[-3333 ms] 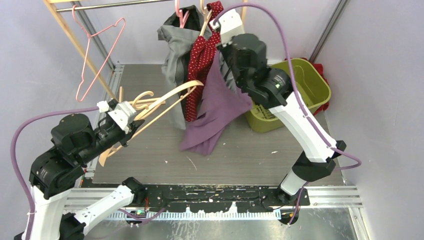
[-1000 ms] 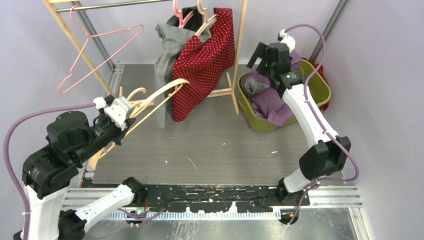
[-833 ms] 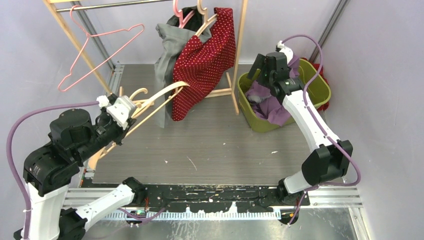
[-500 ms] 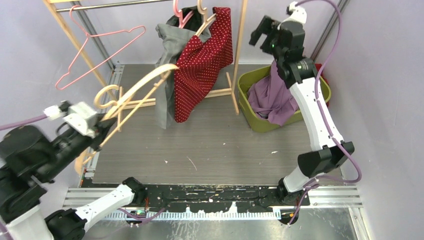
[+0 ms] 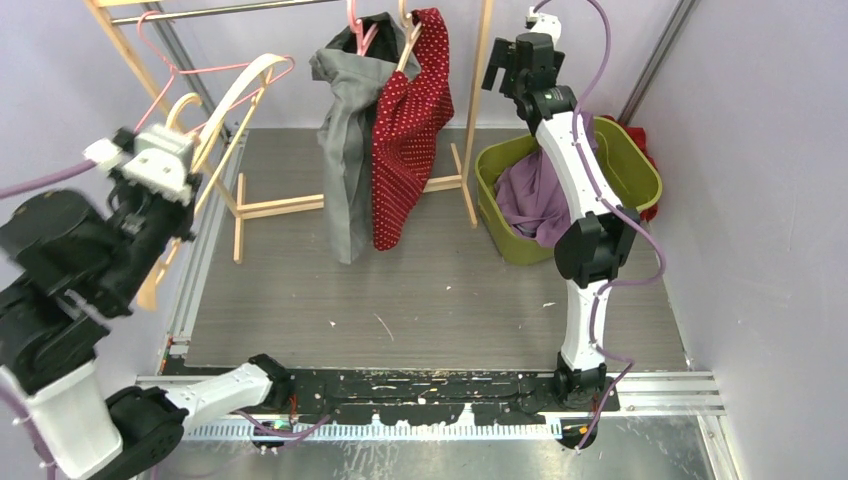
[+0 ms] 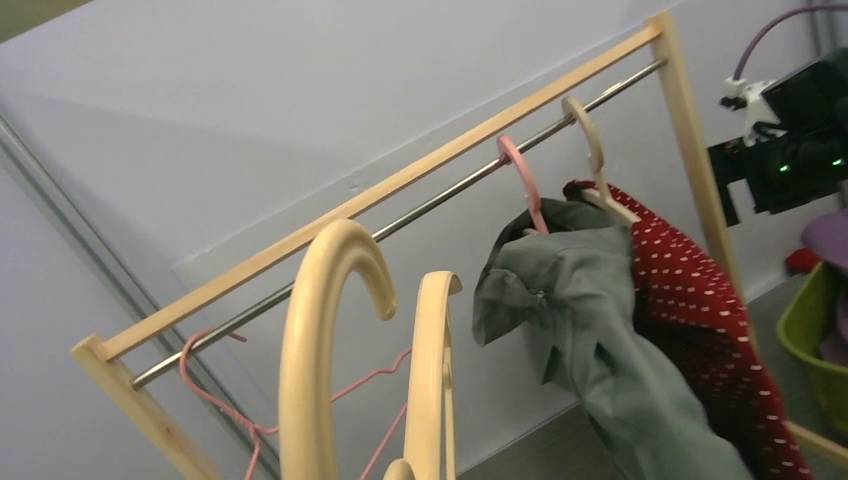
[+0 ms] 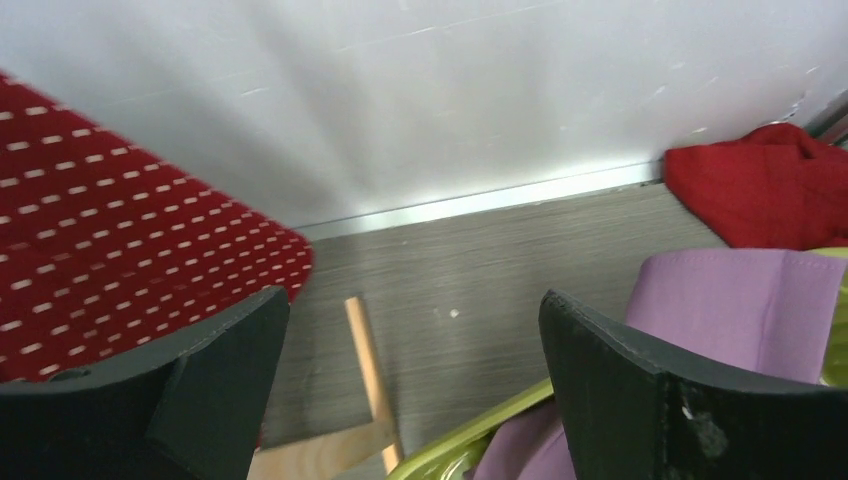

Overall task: Remove the skirt from the hanger
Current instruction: Place the hanger at the clothesline.

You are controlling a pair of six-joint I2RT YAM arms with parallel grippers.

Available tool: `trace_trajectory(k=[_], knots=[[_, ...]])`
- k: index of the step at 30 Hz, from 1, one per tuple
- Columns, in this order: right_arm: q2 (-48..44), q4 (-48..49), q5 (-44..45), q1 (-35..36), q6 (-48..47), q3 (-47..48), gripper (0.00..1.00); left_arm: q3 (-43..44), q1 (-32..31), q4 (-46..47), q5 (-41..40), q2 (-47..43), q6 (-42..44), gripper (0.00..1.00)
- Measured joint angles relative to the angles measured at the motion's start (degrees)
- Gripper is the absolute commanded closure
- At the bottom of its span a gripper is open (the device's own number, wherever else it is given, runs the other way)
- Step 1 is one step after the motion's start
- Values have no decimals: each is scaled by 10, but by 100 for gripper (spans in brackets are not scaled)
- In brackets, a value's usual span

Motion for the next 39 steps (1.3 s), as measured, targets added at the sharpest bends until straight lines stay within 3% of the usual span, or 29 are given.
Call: trace_trajectory(k=[11,19,33,39], knots=[[41,20,21,-30,-9,58,0,17,10,124,-65,180,58,100],[57,36,19,-52,-6,75,0,-19,154,214,-3,257,-2,100],[69,41,12,-72,4,78,0,-1,256,335,126,335,-105,100],[69,43,7,-73,7,77,0,-33,287,383,174,346,-156,100]])
